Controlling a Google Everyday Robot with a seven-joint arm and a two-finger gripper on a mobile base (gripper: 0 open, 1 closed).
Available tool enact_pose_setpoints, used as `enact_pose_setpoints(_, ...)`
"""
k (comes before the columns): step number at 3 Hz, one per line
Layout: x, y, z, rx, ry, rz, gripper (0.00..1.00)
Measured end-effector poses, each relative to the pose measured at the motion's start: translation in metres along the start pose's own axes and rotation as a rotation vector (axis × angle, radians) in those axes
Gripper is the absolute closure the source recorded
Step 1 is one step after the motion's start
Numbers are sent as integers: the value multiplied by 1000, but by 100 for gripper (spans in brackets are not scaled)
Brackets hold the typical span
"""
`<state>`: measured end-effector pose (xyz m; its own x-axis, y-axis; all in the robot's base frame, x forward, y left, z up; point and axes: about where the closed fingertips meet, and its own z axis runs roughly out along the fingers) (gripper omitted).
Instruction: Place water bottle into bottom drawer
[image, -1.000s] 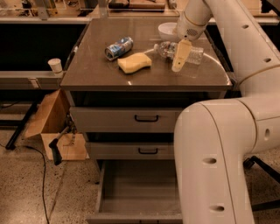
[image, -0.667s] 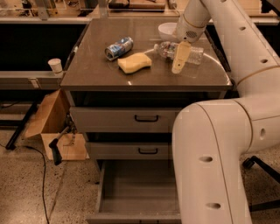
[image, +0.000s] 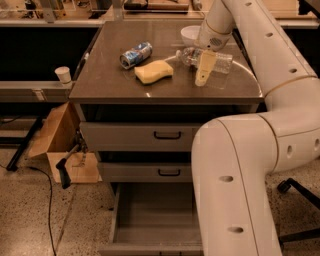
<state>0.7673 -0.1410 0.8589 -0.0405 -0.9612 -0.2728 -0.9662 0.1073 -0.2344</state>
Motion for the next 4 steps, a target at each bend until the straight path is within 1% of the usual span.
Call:
enact_pose_setpoints(1,-2,-1,7,-8,0,-5,0)
enact_pose_setpoints(3,-14,-3,17,-18,-5,-29,0)
enact_pose_setpoints(4,-10,-1,25,-36,-9,-24,0)
